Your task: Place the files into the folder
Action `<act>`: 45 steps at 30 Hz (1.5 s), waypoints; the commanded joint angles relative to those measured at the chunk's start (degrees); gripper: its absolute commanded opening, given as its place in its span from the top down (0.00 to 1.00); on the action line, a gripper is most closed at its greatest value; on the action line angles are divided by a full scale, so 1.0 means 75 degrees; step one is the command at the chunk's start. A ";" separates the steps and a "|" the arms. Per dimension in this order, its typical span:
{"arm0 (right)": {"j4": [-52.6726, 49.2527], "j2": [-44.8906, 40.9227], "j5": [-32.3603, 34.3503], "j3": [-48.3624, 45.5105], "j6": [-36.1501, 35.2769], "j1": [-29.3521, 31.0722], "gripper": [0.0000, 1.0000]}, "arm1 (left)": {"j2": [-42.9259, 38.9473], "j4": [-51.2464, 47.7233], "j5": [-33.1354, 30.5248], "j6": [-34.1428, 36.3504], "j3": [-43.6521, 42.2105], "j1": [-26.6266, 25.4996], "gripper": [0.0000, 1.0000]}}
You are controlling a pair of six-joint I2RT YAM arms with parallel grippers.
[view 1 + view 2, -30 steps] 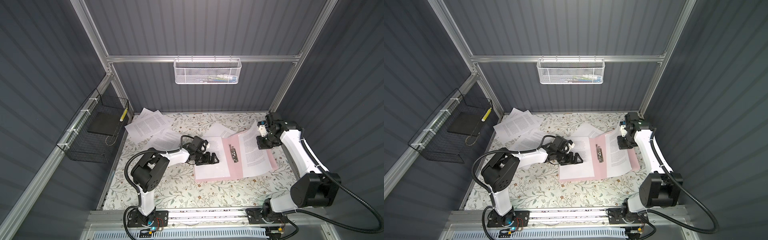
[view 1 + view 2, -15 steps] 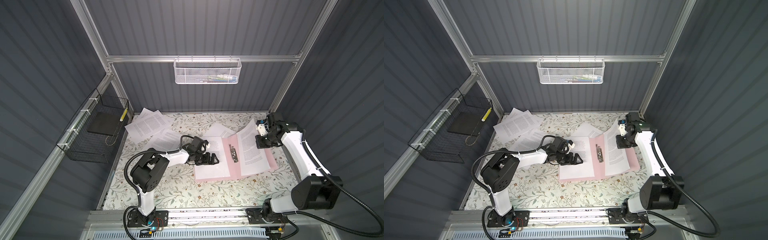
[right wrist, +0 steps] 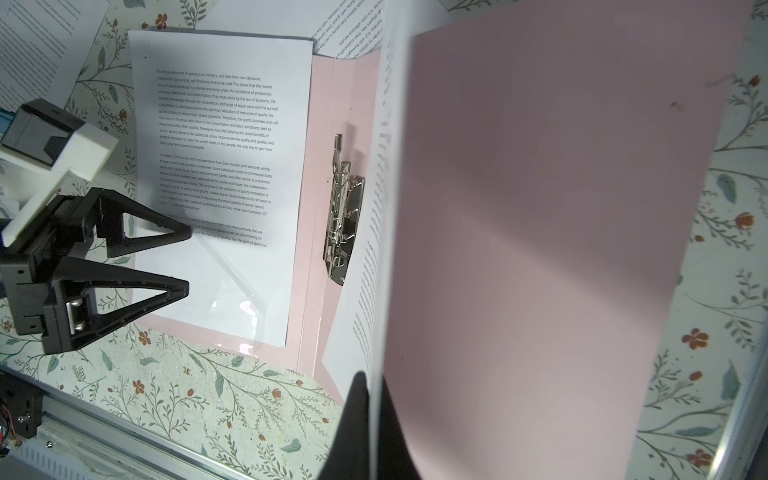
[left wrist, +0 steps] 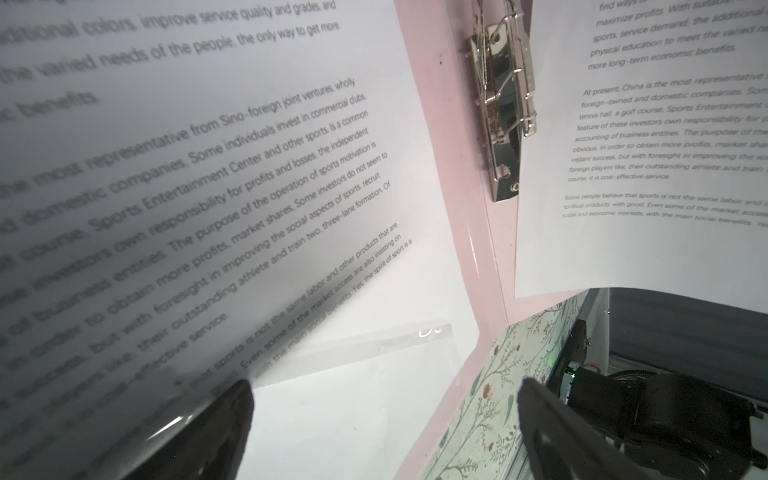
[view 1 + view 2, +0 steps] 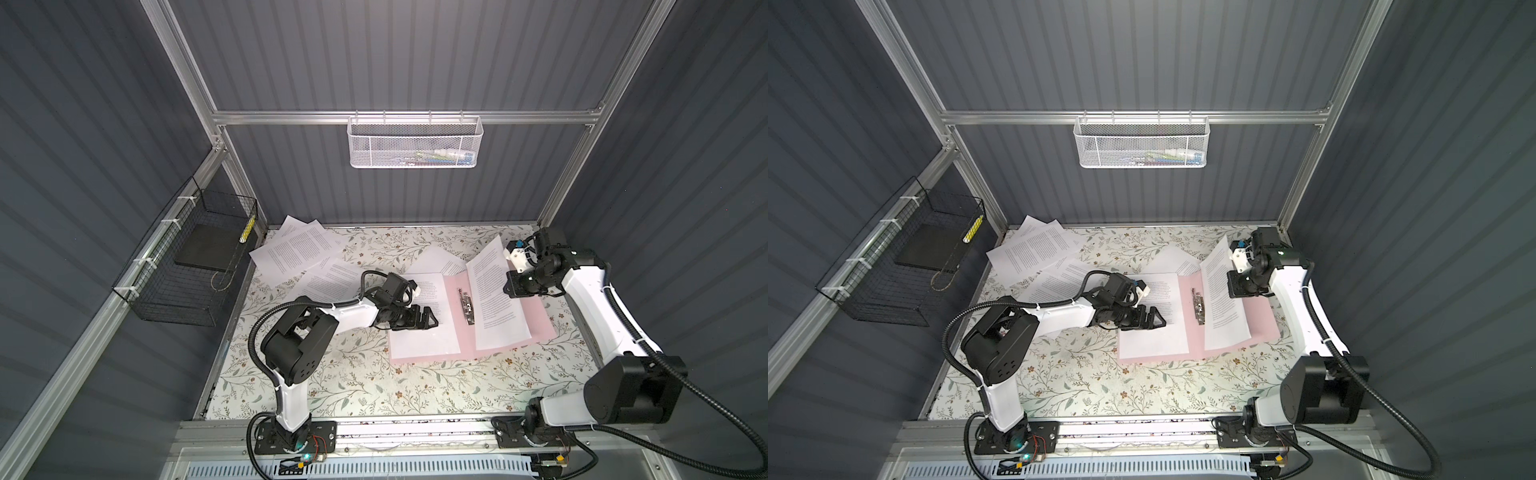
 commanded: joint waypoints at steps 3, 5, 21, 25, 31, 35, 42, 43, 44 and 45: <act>-0.0397 0.0493 0.0628 0.0182 -0.0195 -0.0040 1.00 | 0.0315 -0.0352 -0.0117 0.0128 -0.0207 -0.0030 0.00; -0.0541 0.0680 0.0823 0.0263 -0.0231 -0.0030 1.00 | 0.0332 -0.0352 -0.0116 0.0134 -0.0207 -0.0027 0.00; -0.0686 0.1381 0.1803 0.0696 -0.0330 0.0054 1.00 | 0.0366 -0.0361 -0.0084 0.0109 -0.0171 -0.0028 0.00; -0.0755 0.1548 0.1815 0.0891 -0.0320 0.0072 1.00 | 0.0342 -0.0374 -0.0076 0.0106 -0.0155 -0.0028 0.00; -0.0780 0.1676 0.1957 0.0999 -0.0380 0.0089 1.00 | 0.0393 -0.0376 -0.0053 0.0108 -0.0130 -0.0031 0.00; -0.0722 0.1721 0.1979 0.1012 -0.0357 0.0105 1.00 | 0.0402 -0.0387 -0.0052 0.0112 -0.0127 -0.0030 0.00; -0.0724 0.1826 0.2084 0.1168 -0.0369 0.0154 1.00 | 0.0408 -0.0385 -0.0037 0.0109 -0.0124 -0.0031 0.00; -0.0720 0.1846 0.2103 0.1196 -0.0375 0.0171 1.00 | 0.0422 -0.0387 -0.0037 0.0109 -0.0112 -0.0027 0.00; -0.0730 0.1872 0.2093 0.1224 -0.0381 0.0192 1.00 | 0.0421 -0.0382 -0.0026 0.0104 -0.0115 -0.0034 0.00; -0.0761 0.1916 0.2071 0.1254 -0.0391 0.0215 1.00 | 0.0420 -0.0386 -0.0024 0.0104 -0.0113 -0.0026 0.00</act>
